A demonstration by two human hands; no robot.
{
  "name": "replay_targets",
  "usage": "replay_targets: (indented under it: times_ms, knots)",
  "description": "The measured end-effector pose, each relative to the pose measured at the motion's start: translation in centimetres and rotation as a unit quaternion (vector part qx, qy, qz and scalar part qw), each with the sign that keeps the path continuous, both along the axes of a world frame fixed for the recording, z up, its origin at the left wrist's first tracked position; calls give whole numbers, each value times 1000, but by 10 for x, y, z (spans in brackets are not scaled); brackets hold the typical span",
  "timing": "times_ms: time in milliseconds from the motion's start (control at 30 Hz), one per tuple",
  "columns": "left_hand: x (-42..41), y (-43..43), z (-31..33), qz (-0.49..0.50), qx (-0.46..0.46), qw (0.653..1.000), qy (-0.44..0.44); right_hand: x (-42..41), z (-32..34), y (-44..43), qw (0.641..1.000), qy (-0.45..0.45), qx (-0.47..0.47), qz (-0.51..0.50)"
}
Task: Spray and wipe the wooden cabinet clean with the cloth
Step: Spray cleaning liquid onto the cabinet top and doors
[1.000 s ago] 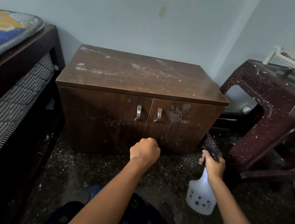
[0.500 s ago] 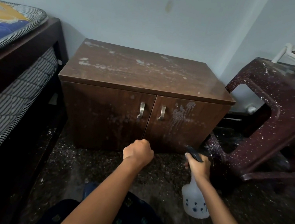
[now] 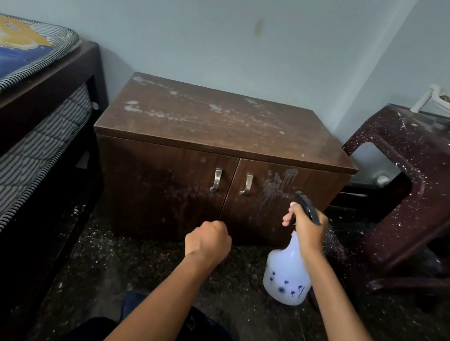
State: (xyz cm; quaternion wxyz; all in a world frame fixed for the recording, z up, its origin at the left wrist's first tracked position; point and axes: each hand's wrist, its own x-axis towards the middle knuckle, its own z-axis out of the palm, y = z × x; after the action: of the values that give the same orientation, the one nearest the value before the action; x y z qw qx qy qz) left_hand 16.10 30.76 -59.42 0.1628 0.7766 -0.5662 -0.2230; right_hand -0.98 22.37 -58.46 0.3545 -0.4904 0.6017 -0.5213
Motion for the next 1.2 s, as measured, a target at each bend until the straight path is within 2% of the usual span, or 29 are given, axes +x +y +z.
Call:
replay_targets:
  times_ms: [133, 300, 400, 567, 633, 700, 800, 933, 1000, 1100, 1200]
  knots:
    - [3, 1, 0, 5, -15, 1000, 4, -18, 4, 0, 998, -23, 8, -59]
    - [5, 5, 2, 7, -22, 1000, 20, -36, 6, -6, 984, -100, 38, -145]
    - [12, 4, 6, 22, -71, 997, 21, -28, 6, -4, 992, -61, 56, -95]
    - [52, 8, 2, 91, -222, 971, -1, 15, -1, 4, 999, -29, 43, -12]
    - [73, 15, -8, 121, -250, 960, 31, 36, -5, 5, 999, -25, 37, 16]
    - [92, 22, -20, 161, -258, 947, 103, 54, -6, 5, 998, -24, 30, 49]
    - [110, 31, -42, 223, -249, 921, 202, 80, -1, 6, 990, 28, 23, 135]
    - [114, 35, -72, 271, -237, 889, 282, 108, 3, 5, 967, 121, 2, 223]
    - [109, 32, -75, 282, -237, 882, 294, 117, -4, 5, 954, 183, -13, 239]
    - [97, 27, -69, 257, -223, 895, 290, 129, -20, 10, 930, 284, -32, 229]
    - [90, 22, -74, 206, -139, 922, 298, 132, -35, 19, 929, 305, -33, 208]
